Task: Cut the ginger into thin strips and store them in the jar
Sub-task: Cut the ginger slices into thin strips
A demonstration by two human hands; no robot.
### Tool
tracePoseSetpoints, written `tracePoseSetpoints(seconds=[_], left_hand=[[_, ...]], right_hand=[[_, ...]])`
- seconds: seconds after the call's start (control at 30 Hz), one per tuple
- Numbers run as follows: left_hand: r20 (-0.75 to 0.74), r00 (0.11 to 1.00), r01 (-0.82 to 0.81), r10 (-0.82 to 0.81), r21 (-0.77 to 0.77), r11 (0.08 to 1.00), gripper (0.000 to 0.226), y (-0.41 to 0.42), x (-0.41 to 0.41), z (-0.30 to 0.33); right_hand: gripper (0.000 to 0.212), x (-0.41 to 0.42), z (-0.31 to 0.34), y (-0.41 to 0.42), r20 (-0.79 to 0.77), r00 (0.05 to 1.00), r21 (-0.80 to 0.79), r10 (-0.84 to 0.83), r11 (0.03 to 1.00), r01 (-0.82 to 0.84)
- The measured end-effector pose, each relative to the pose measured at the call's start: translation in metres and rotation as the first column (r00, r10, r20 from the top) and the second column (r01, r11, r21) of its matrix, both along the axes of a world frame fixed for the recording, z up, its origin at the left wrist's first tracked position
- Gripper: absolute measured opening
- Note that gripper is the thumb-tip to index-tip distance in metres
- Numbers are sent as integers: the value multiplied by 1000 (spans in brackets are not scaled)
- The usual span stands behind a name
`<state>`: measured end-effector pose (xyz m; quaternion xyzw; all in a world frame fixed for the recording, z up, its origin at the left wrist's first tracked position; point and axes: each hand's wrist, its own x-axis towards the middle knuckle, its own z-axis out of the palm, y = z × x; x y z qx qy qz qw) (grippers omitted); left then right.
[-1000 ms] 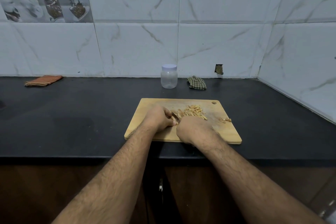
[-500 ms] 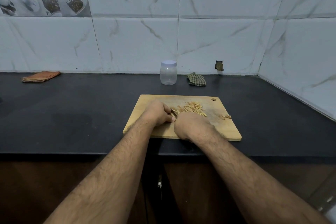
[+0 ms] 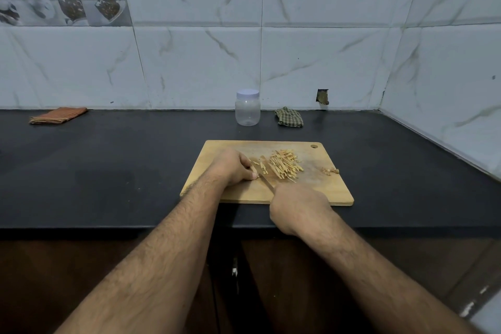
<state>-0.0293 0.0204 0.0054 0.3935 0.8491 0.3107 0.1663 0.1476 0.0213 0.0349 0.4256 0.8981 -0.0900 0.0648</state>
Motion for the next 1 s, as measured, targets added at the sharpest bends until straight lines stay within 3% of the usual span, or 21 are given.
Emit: tracePoseSetpoints(seconds=[0.57, 1.0], left_hand=[[14, 1000, 4, -5, 58, 998, 42, 0, -1, -6], [-9, 1000, 9, -9, 36, 999, 43, -1, -2, -5]], right_hand=[[32, -18, 10, 9, -69, 997, 61, 35, 998, -31], [30, -13, 7, 12, -72, 997, 9, -26, 1000, 26]])
